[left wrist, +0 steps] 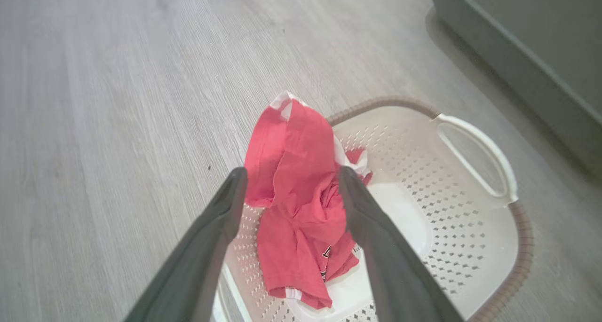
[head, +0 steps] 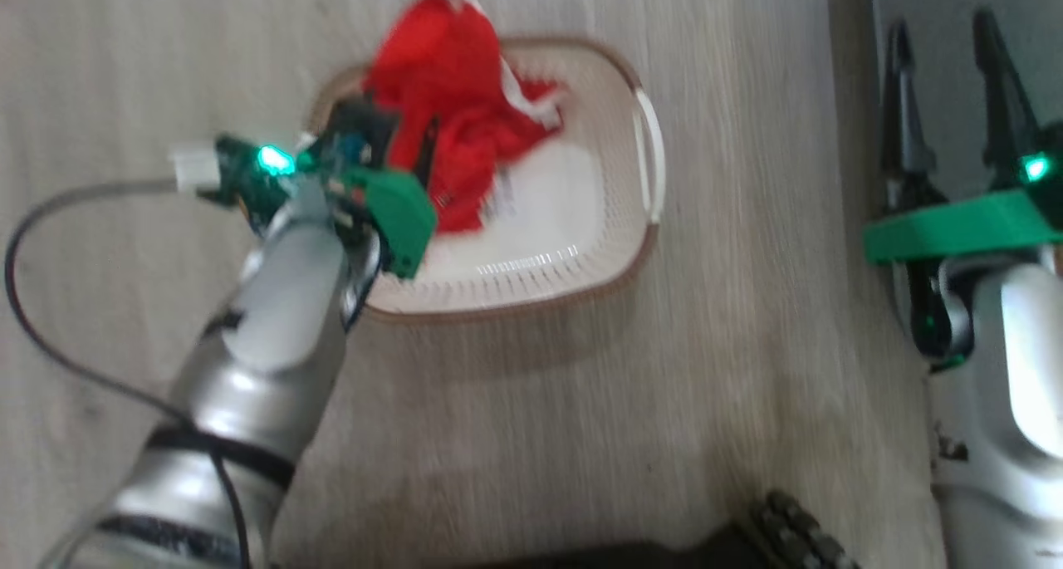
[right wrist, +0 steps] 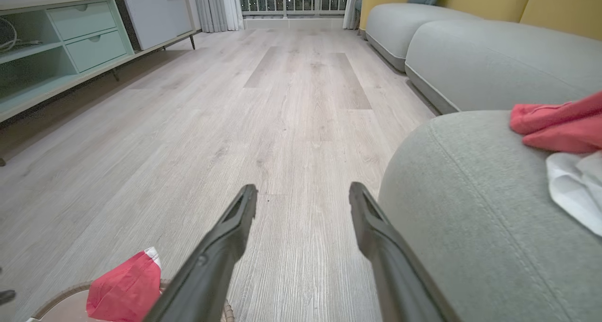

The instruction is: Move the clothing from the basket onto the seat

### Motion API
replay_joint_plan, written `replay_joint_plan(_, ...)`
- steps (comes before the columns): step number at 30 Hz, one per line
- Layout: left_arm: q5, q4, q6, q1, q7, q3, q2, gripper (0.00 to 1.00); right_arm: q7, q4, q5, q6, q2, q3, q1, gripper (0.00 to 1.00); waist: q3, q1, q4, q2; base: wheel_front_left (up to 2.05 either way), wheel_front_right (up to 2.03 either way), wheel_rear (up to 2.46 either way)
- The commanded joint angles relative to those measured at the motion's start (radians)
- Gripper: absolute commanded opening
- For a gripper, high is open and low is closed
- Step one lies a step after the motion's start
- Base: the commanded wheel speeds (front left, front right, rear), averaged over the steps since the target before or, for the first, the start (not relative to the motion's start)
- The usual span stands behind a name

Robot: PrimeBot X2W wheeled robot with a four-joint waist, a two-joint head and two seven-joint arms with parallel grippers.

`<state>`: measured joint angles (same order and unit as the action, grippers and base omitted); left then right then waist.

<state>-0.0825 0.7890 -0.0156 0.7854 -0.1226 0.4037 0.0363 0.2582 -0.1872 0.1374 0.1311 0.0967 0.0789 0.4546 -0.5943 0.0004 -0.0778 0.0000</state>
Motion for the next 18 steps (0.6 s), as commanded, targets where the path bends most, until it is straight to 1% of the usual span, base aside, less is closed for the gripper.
replay_joint_plan(1,-0.001,0.018,0.008,0.051,0.021,-0.003,0.014,1.00,0.004,0.041,0.019,0.000,-0.012,-0.030,0.009,1.00,-0.154,-0.0004,-0.100,0.0000,0.00,0.00,0.00)
replay_joint_plan(4,0.004,0.103,0.017,0.127,0.077,0.037,0.014,1.00,0.004,0.053,0.046,0.000,-0.023,-0.049,0.019,1.00,-0.203,-0.0004,-0.135,0.0000,0.00,0.00,0.00)
replay_joint_plan(6,0.002,0.155,0.032,0.167,0.109,0.051,0.014,1.00,0.004,0.056,0.055,0.000,-0.028,-0.055,0.020,1.00,-0.222,-0.0004,-0.156,0.0000,0.00,0.00,0.00)
replay_joint_plan(9,0.002,0.233,0.050,0.216,0.144,0.057,0.015,1.00,0.004,0.062,0.065,0.000,-0.033,-0.058,0.027,1.00,-0.244,-0.0004,-0.186,0.0000,0.00,0.00,0.00)
replay_joint_plan(11,-0.002,0.278,0.051,0.243,0.162,0.055,0.020,1.00,0.004,0.077,0.082,0.000,-0.037,-0.056,0.029,1.00,-0.256,-0.0004,-0.202,0.0000,0.00,0.00,0.00)
replay_joint_plan(18,-0.007,0.393,0.078,0.327,0.187,0.041,0.085,1.00,0.004,0.138,0.134,0.000,-0.045,-0.075,0.013,1.00,-0.306,-0.0004,-0.262,0.0000,0.00,0.00,0.00)
